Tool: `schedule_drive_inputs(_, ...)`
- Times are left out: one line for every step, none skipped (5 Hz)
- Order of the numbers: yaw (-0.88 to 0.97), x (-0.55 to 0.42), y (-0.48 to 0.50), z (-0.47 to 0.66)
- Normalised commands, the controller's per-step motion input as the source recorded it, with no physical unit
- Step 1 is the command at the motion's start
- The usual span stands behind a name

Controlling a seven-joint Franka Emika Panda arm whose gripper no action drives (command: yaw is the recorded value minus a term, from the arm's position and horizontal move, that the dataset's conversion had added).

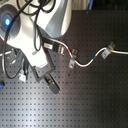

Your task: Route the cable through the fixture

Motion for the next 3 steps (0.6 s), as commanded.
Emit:
schedule_drive_inputs(0.14,-0.506,-0.502,0.34)
schedule_drive_inputs(0.41,-0.474,-0.066,0.52)
schedule_drive_inputs(0.58,-0.182,0.337,0.44)
